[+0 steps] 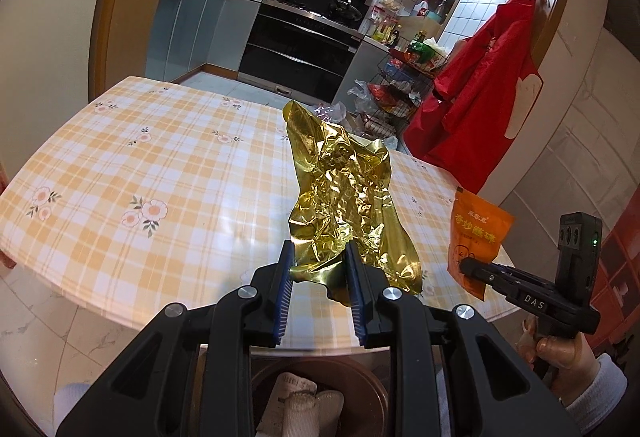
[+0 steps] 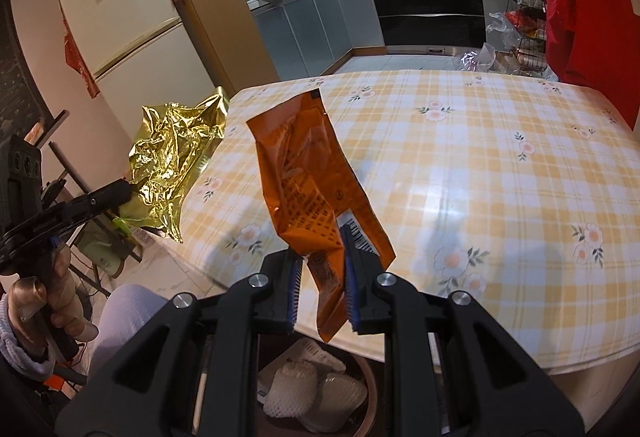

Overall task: Collect trash
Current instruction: 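Carry the orange bag and gold foil over the bin and open both tools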

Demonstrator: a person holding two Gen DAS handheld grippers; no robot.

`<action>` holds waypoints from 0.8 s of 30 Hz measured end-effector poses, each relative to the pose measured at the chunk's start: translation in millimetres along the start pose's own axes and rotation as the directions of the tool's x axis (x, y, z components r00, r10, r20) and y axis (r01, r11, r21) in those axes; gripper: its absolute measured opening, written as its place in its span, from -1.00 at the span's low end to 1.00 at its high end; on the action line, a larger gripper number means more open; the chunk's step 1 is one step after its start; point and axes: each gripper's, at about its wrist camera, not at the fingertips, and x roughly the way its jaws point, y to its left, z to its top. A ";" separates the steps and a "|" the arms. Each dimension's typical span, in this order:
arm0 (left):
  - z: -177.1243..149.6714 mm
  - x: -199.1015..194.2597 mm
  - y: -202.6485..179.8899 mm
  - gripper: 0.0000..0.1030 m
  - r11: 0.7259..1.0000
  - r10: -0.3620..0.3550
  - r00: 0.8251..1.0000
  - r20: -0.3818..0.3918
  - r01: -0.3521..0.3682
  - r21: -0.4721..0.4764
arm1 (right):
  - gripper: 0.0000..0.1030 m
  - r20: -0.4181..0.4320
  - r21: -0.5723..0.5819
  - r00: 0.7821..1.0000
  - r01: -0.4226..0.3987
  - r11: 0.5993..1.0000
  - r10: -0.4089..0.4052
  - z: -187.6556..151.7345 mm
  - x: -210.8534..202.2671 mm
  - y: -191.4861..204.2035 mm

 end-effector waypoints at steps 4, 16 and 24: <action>-9.5 -10.5 -2.9 -0.52 1.000 -0.001 1.000 0.007 0.001 0.008 | -0.58 -0.002 -0.008 1.000 -0.006 1.000 0.006 -10.6 -5.3 7.8; -30.8 -36.1 -3.5 -0.52 1.000 -0.002 1.000 0.029 0.002 -0.004 | -0.58 -0.021 -0.024 0.999 -0.041 0.999 0.041 -43.6 -19.1 27.9; -48.9 -57.6 -2.7 -0.52 1.000 0.005 0.999 0.042 -0.005 0.006 | -0.58 -0.027 -0.032 0.998 -0.065 0.997 0.064 -65.4 -26.9 43.1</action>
